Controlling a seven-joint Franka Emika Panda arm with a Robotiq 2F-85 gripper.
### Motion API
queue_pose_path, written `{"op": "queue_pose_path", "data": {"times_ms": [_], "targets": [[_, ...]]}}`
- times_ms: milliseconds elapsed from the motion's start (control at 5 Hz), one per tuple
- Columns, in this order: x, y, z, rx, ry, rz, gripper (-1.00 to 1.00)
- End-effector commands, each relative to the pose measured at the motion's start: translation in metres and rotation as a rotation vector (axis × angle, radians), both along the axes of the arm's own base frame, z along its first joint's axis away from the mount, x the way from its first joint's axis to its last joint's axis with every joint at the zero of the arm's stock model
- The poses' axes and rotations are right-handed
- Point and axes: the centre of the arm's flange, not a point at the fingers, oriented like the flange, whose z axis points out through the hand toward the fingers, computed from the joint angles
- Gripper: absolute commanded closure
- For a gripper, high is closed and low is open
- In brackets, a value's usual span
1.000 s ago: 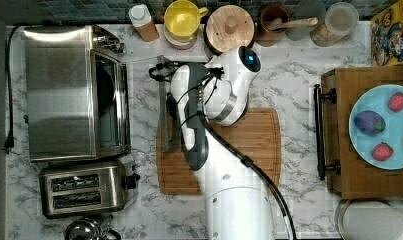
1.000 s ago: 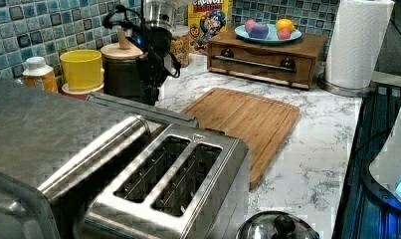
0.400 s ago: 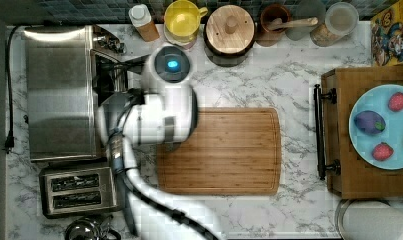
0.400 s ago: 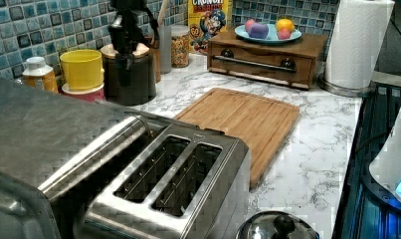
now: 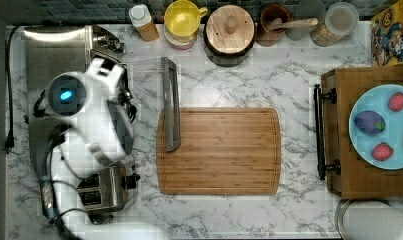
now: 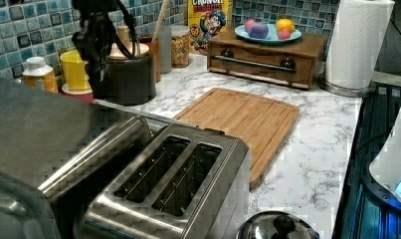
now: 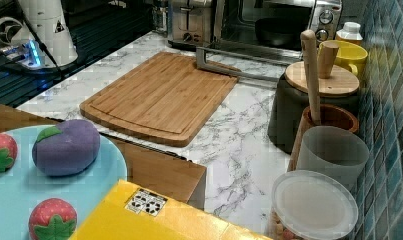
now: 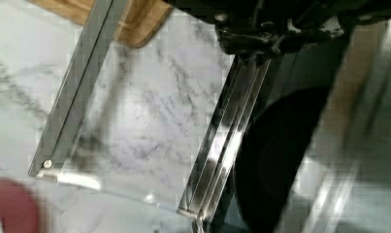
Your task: Close the oven.
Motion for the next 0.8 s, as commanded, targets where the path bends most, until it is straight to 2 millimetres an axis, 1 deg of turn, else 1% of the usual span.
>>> {"op": "queue_pose_path", "data": {"times_ms": [200,800], "targets": [[-0.0074,0.0135,0.0459,-0.003,-0.091,-0.064,1.0],[-0.0074,0.0134,0.0459,-0.003,-0.09,-0.064,1.0]]}}
